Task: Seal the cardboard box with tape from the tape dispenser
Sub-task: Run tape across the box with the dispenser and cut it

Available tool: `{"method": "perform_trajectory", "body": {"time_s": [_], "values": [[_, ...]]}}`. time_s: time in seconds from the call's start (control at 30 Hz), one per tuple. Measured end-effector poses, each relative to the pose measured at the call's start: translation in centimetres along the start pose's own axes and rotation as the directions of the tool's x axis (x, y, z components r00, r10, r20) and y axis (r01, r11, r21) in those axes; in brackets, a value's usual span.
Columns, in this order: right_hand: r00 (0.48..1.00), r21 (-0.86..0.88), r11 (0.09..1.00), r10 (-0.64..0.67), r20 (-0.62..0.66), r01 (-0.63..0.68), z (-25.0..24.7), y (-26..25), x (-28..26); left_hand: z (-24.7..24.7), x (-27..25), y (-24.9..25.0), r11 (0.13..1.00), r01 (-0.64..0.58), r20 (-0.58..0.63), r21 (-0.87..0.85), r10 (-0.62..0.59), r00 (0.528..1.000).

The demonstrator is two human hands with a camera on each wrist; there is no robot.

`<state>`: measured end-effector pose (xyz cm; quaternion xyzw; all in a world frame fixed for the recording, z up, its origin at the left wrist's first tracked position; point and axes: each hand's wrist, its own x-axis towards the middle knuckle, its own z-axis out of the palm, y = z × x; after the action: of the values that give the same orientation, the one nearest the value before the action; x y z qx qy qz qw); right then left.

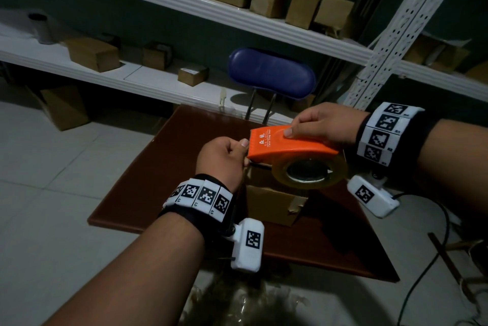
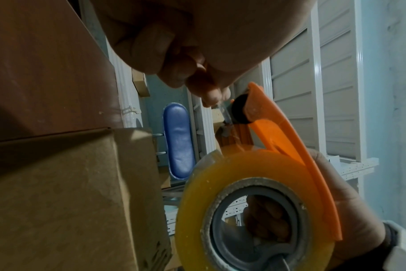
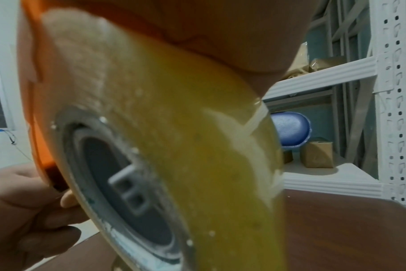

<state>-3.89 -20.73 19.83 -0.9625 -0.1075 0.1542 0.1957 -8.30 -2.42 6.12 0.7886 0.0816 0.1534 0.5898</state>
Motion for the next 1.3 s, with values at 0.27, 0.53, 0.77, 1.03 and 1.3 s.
{"method": "perform_trajectory", "body": {"time_s": [0.27, 0.53, 0.77, 1.03, 1.3], "values": [[0.999, 0.012, 0.999, 0.036, 0.004, -0.036, -0.1, 0.5, -0.4, 0.0, 0.0, -0.1, 1.0, 0.006, -0.02, 0.025, -0.006, 1.0], [0.991, 0.056, 0.994, 0.101, -0.086, -0.096, -1.7, 3.5, -0.9, -1.2, 1.1, -1.8, 0.995, 0.056, -0.003, 0.086, -0.056, 0.998], [0.993, 0.066, 0.994, 0.087, -0.075, -0.082, -1.5, 4.1, -0.7, -1.0, 1.3, -2.0, 0.997, 0.046, 0.016, 0.067, -0.047, 0.999], [0.99, -0.028, 0.996, 0.085, -0.115, -0.088, -1.2, 3.5, 0.3, -0.7, 1.8, -3.0, 0.994, 0.106, 0.004, 0.011, -0.106, 0.994], [0.992, -0.099, 0.989, 0.098, -0.074, -0.105, 0.6, 3.7, 3.0, -0.7, 2.3, -4.0, 0.983, 0.182, -0.001, 0.034, -0.182, 0.983]]}}
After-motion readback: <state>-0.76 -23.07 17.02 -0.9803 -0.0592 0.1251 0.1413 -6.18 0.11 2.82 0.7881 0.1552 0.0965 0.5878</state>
